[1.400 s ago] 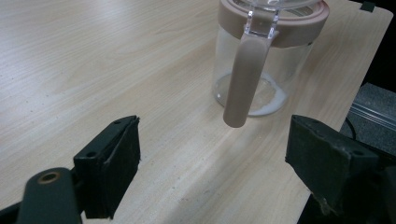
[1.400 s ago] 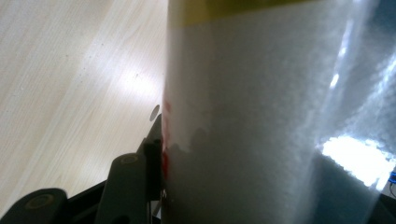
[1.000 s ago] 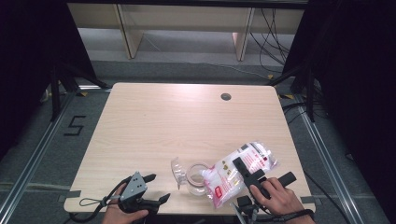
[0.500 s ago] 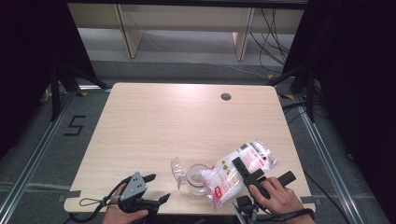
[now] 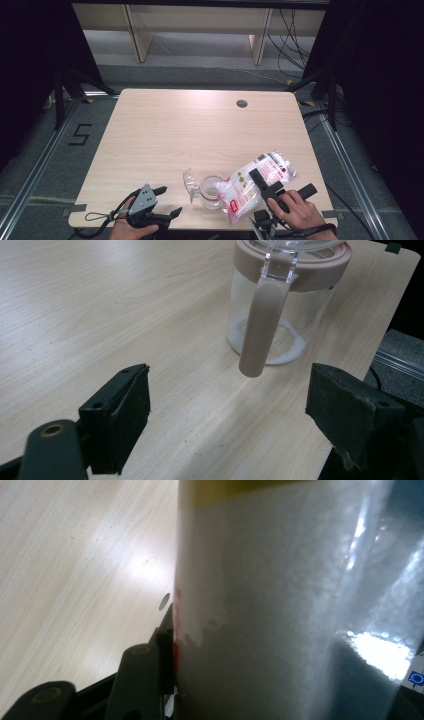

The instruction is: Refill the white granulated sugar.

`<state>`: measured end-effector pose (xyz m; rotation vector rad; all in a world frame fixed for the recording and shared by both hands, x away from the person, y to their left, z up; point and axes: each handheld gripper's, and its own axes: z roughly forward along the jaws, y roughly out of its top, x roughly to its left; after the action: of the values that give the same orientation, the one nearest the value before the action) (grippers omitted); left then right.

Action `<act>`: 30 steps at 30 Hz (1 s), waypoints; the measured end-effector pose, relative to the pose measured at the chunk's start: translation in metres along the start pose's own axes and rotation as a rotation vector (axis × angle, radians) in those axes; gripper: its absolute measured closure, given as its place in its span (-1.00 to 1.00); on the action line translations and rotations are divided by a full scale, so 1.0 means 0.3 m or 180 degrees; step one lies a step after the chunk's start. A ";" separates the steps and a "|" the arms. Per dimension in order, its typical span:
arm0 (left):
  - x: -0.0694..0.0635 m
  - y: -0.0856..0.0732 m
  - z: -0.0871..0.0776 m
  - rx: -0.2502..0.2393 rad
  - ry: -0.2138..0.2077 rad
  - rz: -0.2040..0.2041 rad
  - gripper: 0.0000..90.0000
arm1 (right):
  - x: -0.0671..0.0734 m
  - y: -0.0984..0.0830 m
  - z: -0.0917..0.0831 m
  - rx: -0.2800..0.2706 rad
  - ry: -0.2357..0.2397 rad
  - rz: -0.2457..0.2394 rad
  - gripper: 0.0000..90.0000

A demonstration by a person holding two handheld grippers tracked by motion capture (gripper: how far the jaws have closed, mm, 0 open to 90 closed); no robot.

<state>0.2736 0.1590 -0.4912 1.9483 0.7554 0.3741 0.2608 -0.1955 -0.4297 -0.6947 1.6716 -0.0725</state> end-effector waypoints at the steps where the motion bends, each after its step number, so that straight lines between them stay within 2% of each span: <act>1: 0.004 0.002 0.000 0.0000 -0.0006 0.0068 -0.61 | 0.001 0.000 -0.001 0.0009 -0.0014 -0.0005 0.19; 4: 0.005 0.002 -0.001 0.0003 -0.0003 0.0070 -0.61 | 0.002 0.000 -0.001 0.0009 -0.0006 -0.0006 0.19; 5: 0.006 0.002 -0.002 0.0004 -0.0006 0.0071 -0.61 | 0.008 -0.001 -0.002 0.0042 -0.0006 0.0057 0.19; 7: 0.005 0.002 -0.002 -0.0001 -0.0005 0.0068 -0.61 | 0.009 -0.002 -0.002 0.0038 -0.0019 0.0068 0.19; 8: -0.001 0.000 0.002 -0.0036 -0.0014 -0.0057 -0.61 | 0.009 0.003 -0.005 0.0073 0.0020 0.0134 0.19; 9: 0.000 0.000 0.000 -0.0017 -0.0014 -0.0030 -0.61 | 0.009 0.003 -0.005 0.0073 0.0020 0.0134 0.19; 10: 0.000 -0.001 0.001 -0.0031 -0.0015 -0.0036 -0.61 | 0.002 -0.001 0.000 0.0011 -0.0007 -0.0005 0.19; 15: 0.000 -0.001 0.002 -0.0041 -0.0018 -0.0031 -0.61 | 0.003 -0.002 -0.002 0.0003 -0.0030 0.0000 0.20; 16: 0.002 0.000 0.000 -0.0038 -0.0017 -0.0004 -0.61 | 0.009 0.001 -0.007 0.0066 -0.0001 0.0132 0.20; 17: 0.002 0.000 0.000 -0.0044 -0.0013 -0.0014 -0.61 | -0.002 -0.004 -0.004 0.0010 0.0002 -0.0015 0.20; 19: 0.001 0.001 -0.002 -0.0025 -0.0007 -0.0013 -0.61 | -0.002 -0.006 -0.006 0.0009 -0.0041 0.0022 0.20; 22: 0.001 0.000 -0.001 -0.0033 -0.0016 -0.0016 -0.61 | -0.003 -0.006 -0.007 0.0012 -0.0044 -0.0002 0.20; 23: 0.001 -0.001 0.001 -0.0045 -0.0015 -0.0020 -0.61 | 0.003 -0.008 -0.009 0.0042 -0.0051 0.0059 0.20; 24: 0.000 -0.001 0.001 -0.0039 -0.0014 -0.0036 -0.61 | -0.004 -0.008 -0.007 0.0016 -0.0031 -0.0008 0.20; 25: 0.000 -0.001 0.001 -0.0036 -0.0012 -0.0040 -0.61 | 0.002 -0.005 -0.012 0.0074 0.0005 0.0101 0.20; 26: 0.001 0.000 0.001 -0.0043 -0.0021 -0.0012 -0.61 | 0.003 -0.006 -0.012 0.0076 0.0006 0.0099 0.20; 27: 0.002 0.000 0.000 -0.0046 -0.0020 -0.0008 -0.61 | -0.003 -0.011 -0.007 0.0021 -0.0028 -0.0007 0.20; 30: 0.001 0.000 -0.001 -0.0036 -0.0015 -0.0018 -0.61 | -0.002 -0.012 -0.007 0.0027 -0.0026 0.0002 0.20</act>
<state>0.2737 0.1594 -0.4910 1.9355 0.7539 0.3696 0.2604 -0.1989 -0.4272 -0.6872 1.6628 -0.0762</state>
